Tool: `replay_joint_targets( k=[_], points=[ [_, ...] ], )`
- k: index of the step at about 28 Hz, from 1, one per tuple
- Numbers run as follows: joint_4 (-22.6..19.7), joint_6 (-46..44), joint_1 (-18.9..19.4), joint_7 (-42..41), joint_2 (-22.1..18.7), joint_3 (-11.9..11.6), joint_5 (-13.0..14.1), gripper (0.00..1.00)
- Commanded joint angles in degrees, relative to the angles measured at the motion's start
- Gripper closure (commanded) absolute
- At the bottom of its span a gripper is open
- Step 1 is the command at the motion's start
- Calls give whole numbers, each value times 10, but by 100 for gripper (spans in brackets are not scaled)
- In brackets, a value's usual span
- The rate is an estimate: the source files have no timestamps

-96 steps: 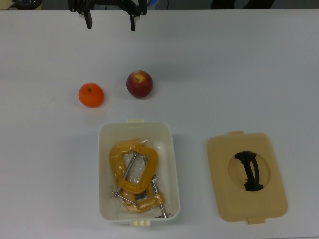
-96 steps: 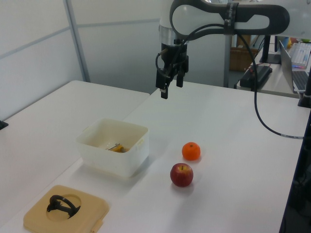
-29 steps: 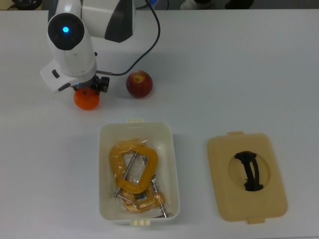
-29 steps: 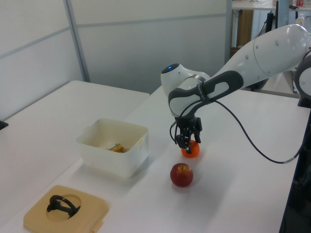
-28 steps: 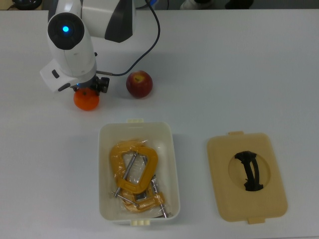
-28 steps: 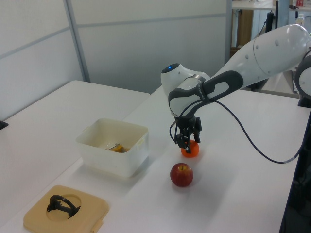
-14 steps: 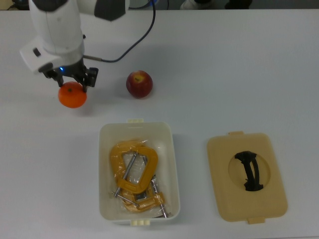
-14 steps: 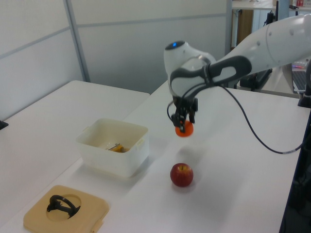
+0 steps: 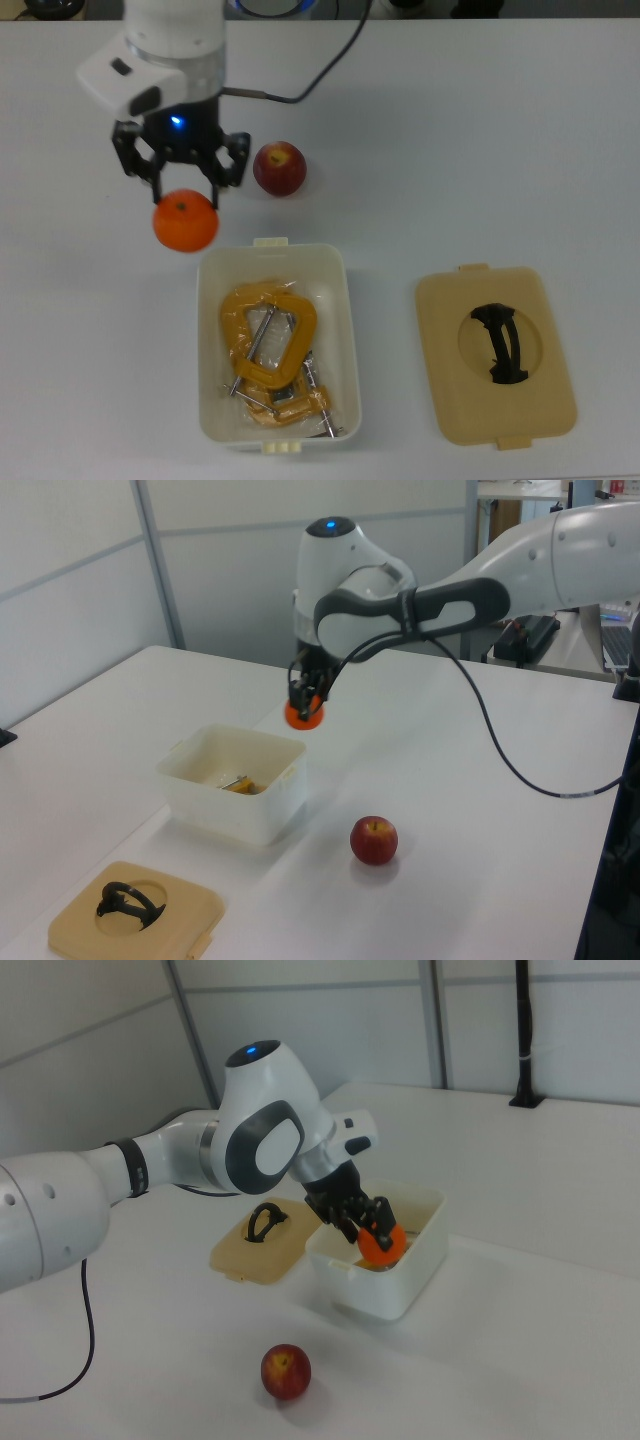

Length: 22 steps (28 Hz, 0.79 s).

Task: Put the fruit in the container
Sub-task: 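Lift the tangerine and carry it over the white container, then lower the tangerine into the container and open the gripper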

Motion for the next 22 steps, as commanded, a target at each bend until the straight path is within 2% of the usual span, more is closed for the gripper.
replay_joint_targets(
  k=[1,4,6,7,8,9,12,14,17,18,22],
  points=[
    [21,93,23,-10,49,6,-5,59],
    [21,130,37,-7,68,6,-10,57],
    [21,132,37,-7,70,5,-11,50],
    [21,132,37,-5,69,5,-10,41],
    [21,131,37,0,68,6,-4,10],
    [22,131,37,1,66,6,-8,0],
    [21,126,42,8,62,5,-7,0],
    [12,100,43,31,43,6,-3,0],
    [7,26,42,39,25,6,-1,0],
    [7,-33,41,36,14,6,0,0],
    [5,-133,41,-3,6,6,2,0]
  ],
)
